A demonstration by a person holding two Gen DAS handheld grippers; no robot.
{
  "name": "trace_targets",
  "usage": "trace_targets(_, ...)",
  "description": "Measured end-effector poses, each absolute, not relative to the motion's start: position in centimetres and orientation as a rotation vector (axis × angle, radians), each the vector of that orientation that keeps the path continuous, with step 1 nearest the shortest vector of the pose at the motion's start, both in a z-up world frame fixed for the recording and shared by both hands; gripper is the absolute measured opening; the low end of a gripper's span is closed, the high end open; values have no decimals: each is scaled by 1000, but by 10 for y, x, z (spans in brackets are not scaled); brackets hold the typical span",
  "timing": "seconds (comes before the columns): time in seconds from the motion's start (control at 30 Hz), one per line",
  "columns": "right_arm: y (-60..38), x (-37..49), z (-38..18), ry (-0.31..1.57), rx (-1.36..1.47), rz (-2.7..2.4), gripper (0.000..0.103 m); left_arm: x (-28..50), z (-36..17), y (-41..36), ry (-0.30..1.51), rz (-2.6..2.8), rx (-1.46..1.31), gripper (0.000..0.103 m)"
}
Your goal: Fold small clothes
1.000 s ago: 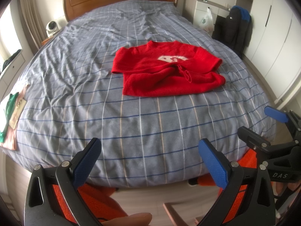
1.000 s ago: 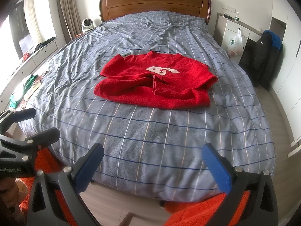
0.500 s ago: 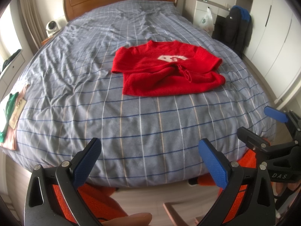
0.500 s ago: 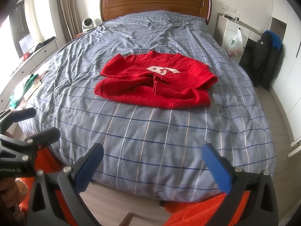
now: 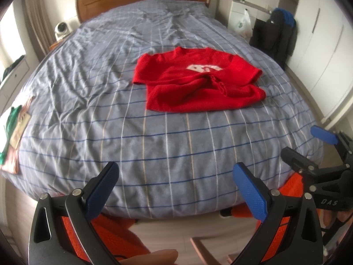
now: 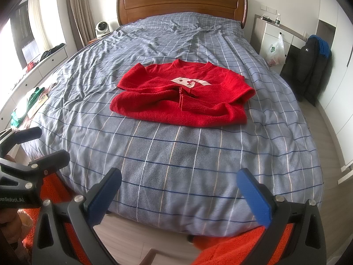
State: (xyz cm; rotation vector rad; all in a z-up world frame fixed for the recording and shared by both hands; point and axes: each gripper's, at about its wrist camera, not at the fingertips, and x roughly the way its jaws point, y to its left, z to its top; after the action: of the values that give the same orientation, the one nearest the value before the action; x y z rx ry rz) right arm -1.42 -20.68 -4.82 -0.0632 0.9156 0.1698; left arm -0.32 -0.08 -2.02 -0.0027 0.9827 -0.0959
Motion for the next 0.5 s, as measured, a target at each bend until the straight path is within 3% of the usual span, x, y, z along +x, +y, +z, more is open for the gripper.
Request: trace_targets(0.5,-259,8,-62,835,82,109,103,28,-69,83,1072,54,-218,102)
